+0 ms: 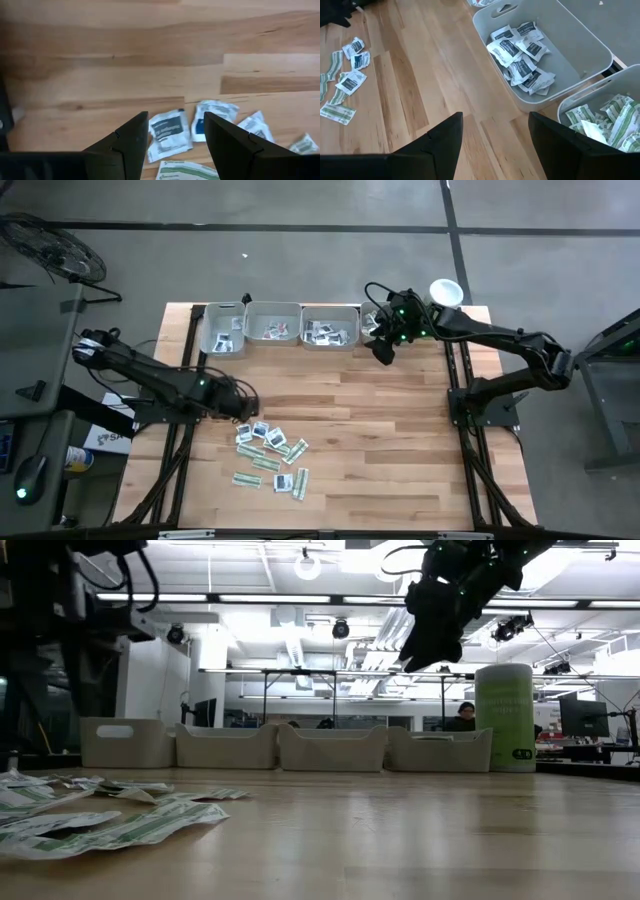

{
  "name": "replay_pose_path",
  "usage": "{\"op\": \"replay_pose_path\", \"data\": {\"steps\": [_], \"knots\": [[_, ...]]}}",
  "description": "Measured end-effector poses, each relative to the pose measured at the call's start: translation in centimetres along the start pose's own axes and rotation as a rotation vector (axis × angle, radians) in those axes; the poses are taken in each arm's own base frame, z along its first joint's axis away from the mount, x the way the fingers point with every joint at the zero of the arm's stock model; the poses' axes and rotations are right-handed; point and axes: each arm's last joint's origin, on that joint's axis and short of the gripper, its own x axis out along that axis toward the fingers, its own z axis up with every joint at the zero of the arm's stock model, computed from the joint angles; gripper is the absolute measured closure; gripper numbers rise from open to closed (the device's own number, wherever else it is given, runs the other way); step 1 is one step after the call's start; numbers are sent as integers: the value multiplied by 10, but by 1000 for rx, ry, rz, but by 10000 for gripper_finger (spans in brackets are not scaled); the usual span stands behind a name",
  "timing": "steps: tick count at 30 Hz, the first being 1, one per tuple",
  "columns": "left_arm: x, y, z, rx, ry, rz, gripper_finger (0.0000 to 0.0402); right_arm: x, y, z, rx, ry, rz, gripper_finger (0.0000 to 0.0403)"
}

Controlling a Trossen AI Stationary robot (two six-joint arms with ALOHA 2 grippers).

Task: Pick & Place First Aid Supplies
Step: Put the gray towelette pack into the middle right gray bin

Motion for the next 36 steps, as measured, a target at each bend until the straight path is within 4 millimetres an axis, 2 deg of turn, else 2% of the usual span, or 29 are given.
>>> {"op": "replay_pose_path", "data": {"steps": [13, 27, 31, 36], "knots": [[30, 3, -29, -64, 34, 75, 213, 0, 0, 1, 25, -5, 0, 183], [56, -3, -40, -45, 58, 166, 214, 0, 0, 1, 36, -6, 2, 183], [58, -3, -40, -37, 64, 177, 238, 0, 0, 0, 36, -4, 4, 183], [58, -3, -41, -27, 75, 185, 296, 0, 0, 0, 34, -3, 4, 183]]}}
